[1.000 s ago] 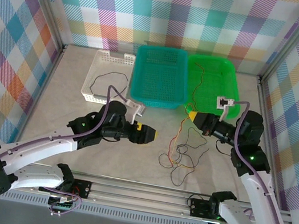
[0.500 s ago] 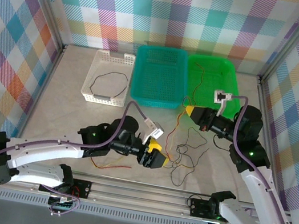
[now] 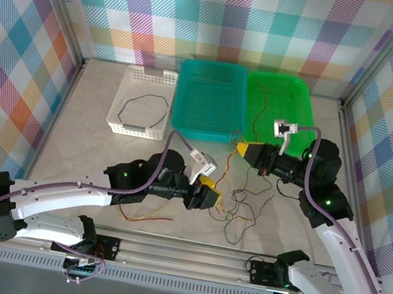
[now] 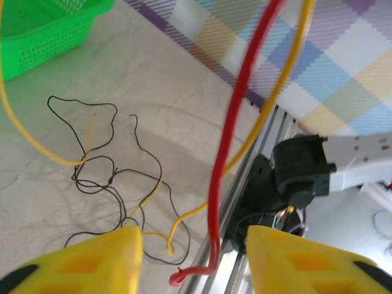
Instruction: Untangle the cables
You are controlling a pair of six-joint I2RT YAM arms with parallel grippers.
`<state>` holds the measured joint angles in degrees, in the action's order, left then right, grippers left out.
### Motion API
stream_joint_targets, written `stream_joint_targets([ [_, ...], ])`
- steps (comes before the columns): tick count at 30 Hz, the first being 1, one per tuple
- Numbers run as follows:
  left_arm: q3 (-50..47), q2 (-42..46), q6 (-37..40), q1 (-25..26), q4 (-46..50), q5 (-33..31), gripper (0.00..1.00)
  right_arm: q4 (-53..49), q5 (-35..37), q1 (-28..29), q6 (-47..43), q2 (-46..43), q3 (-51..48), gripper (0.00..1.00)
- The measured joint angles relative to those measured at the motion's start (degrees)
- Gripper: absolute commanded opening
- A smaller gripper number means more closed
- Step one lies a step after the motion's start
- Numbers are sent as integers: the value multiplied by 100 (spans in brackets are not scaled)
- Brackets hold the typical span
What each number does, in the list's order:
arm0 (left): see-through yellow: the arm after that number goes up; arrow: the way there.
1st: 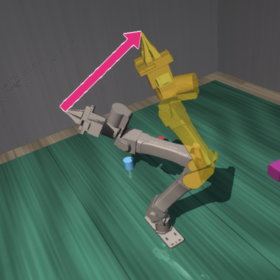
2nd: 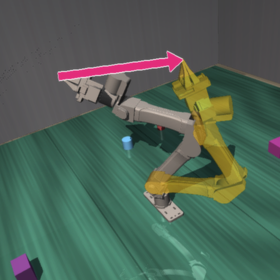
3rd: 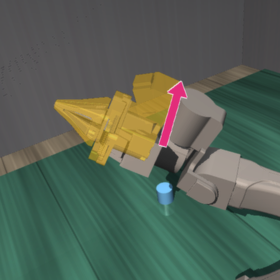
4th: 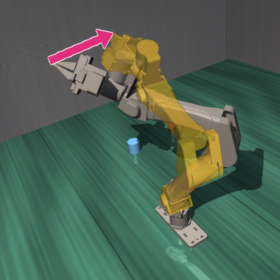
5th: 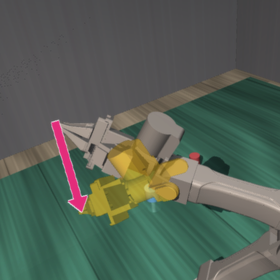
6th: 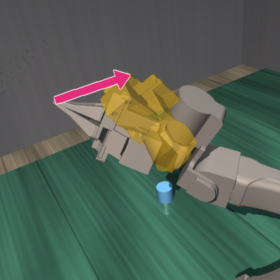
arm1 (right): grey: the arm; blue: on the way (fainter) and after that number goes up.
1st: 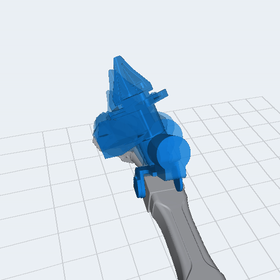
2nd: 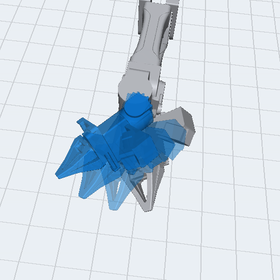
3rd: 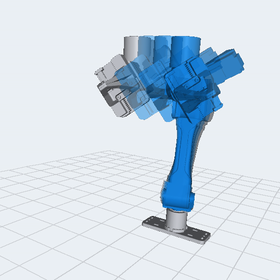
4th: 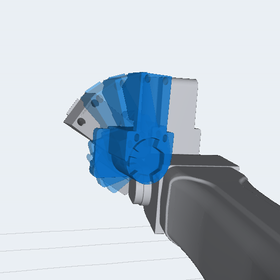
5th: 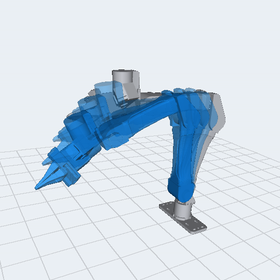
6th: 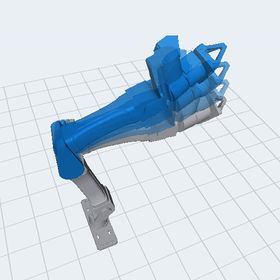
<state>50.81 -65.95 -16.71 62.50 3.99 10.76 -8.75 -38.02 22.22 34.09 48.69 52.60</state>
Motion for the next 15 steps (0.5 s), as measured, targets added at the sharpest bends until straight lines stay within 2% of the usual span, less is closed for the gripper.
stream_joint_targets([
  [4,-4,2,35,2,-72,-85,2,13,0,0,2,-2,-39,0],
  [7,-46,63,2,2,-138,-157,0,13,13,0,-13,-4,-81,0],
  [10,-122,181,-42,-2,-129,-278,0,-13,120,-2,-68,2,-157,15],
  [13,-192,319,-192,-94,-138,-339,0,35,85,0,-151,2,-378,41],
  [15,-234,413,-334,-192,-177,-343,0,92,-26,0,-179,0,-627,53],
])
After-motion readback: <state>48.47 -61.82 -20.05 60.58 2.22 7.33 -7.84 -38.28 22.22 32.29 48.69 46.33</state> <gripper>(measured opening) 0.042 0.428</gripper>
